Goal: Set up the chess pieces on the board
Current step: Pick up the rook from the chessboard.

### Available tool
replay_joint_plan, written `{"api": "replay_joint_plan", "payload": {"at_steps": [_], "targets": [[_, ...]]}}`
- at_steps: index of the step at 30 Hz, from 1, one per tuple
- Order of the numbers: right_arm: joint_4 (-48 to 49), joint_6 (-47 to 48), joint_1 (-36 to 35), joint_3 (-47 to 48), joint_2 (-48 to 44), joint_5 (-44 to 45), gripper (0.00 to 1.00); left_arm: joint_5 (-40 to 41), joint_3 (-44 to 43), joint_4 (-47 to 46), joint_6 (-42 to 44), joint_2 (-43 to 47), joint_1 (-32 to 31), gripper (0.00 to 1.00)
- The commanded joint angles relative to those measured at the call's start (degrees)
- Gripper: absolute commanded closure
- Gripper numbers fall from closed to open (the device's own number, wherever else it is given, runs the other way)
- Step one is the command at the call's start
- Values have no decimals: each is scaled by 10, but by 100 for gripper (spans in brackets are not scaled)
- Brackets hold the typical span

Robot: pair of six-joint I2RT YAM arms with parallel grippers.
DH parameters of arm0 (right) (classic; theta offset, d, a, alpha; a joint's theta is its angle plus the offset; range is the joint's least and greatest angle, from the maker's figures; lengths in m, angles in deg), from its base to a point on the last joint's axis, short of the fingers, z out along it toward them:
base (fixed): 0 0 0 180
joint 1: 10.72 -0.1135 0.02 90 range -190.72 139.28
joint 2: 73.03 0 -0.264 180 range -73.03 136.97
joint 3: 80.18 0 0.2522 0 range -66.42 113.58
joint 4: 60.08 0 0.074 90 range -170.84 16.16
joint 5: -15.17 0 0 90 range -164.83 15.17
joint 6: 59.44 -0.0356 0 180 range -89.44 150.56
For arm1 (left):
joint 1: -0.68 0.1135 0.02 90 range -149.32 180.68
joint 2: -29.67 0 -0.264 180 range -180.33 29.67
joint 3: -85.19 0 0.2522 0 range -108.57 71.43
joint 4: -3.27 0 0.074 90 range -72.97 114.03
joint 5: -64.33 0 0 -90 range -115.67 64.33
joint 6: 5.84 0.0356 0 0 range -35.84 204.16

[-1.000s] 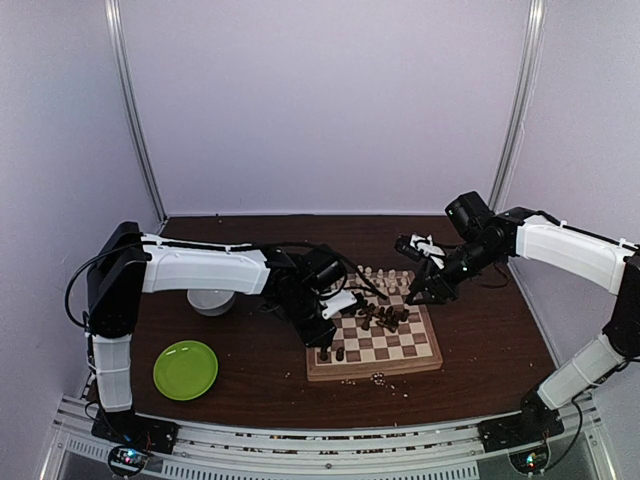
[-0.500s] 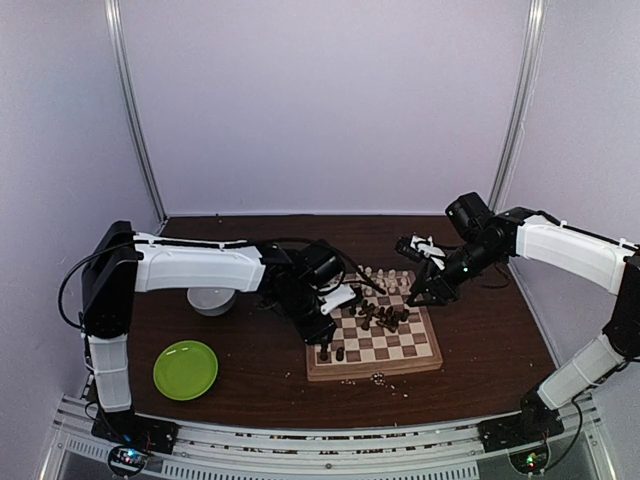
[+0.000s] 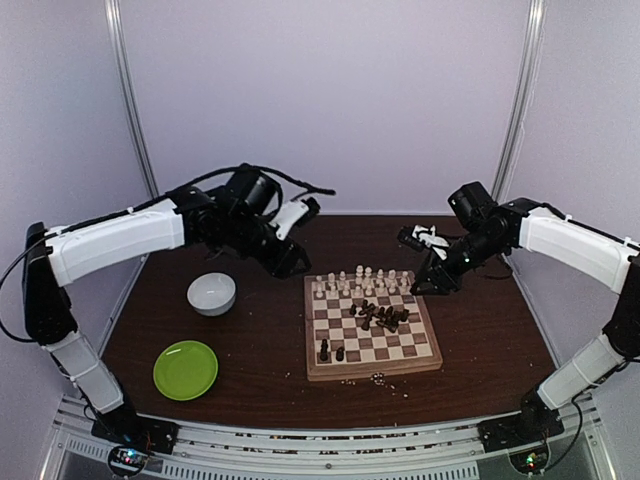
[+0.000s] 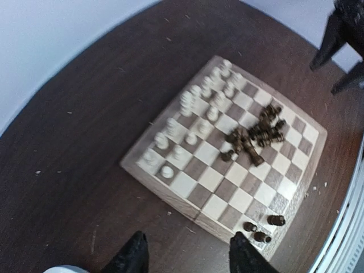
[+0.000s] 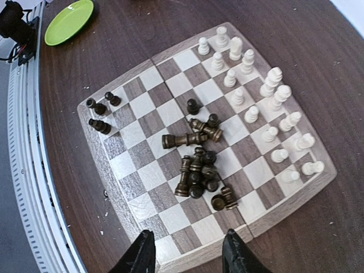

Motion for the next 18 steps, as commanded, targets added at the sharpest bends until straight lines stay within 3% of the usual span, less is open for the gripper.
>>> {"api": "replay_joint_plan", "payload": {"at_steps": [1,5,9,18], "targets": [[-44,2,-8,74,-8,75,59,-15,45,-99,-60,66,64,44],[-51,2,-30,83,5,109,60,-9,56,-111,-54,67,98,37],[-49,-12,-57,82,36,152,61,49,106,-163,-41,98,116,37],[-54,-32,-70,100,124,246,69,56,155,-196,-34,169,169,36]]}}
